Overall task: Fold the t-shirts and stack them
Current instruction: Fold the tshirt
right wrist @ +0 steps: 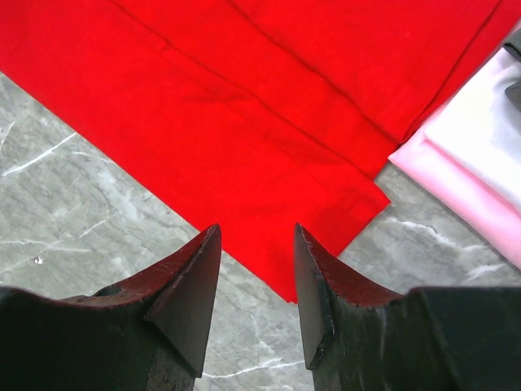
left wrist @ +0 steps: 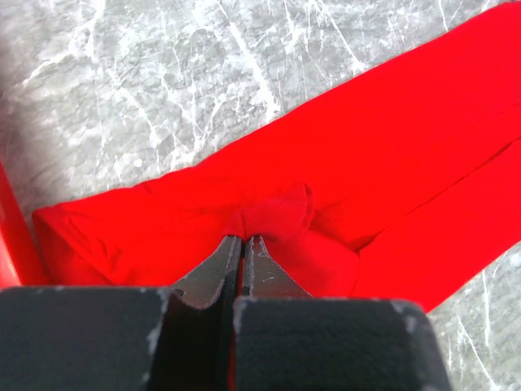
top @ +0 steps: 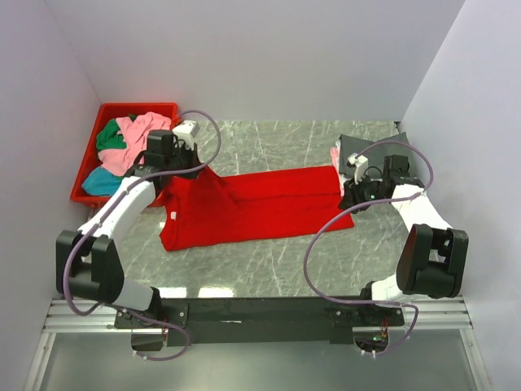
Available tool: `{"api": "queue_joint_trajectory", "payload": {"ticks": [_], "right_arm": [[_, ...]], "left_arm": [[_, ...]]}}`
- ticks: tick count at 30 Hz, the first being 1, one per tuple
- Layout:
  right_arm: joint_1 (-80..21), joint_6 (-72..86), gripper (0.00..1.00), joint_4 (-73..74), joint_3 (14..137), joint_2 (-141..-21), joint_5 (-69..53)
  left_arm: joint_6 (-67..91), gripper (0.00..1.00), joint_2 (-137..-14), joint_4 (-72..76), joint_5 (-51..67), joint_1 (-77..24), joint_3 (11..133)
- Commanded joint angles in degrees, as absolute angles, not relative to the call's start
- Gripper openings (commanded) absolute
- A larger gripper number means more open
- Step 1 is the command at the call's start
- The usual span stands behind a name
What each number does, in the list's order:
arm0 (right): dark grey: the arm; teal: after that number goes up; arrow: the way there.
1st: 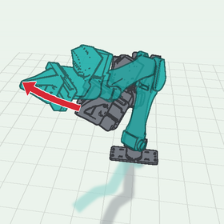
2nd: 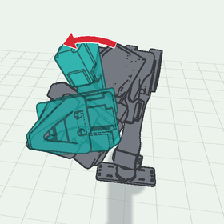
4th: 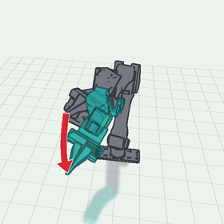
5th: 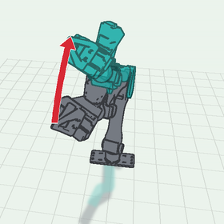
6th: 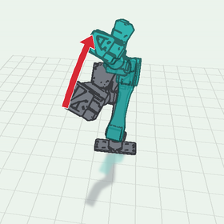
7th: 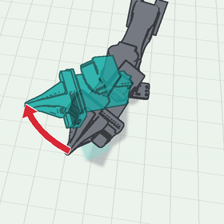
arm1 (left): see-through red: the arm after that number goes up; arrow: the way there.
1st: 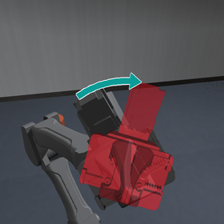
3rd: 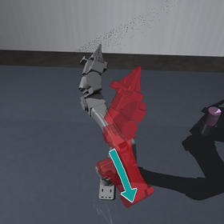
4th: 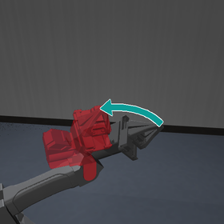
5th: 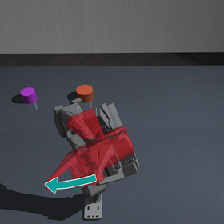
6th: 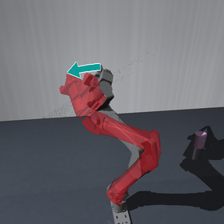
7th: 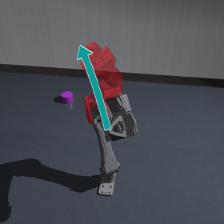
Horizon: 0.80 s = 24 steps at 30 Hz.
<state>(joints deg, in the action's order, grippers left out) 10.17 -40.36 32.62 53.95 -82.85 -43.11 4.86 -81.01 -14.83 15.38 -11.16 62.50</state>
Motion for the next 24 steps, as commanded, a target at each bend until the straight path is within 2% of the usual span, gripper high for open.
{"api": "queue_joint_trajectory", "payload": {"ticks": [1, 24], "right_arm": [[10.7, -41.3, 0.48, 32.7, 53.9, -83.3, -45.2], [10.5, -46.7, 0.49, 37.6, 55.5, -83.3, -47.2]], "left_arm": [[2.4, 0.00, -83.2, -14.0, 17.8, -10.9, 66.2], [0.6, 0.00, -94.7, -16.9, 13.0, -10.9, 73.0]]}}
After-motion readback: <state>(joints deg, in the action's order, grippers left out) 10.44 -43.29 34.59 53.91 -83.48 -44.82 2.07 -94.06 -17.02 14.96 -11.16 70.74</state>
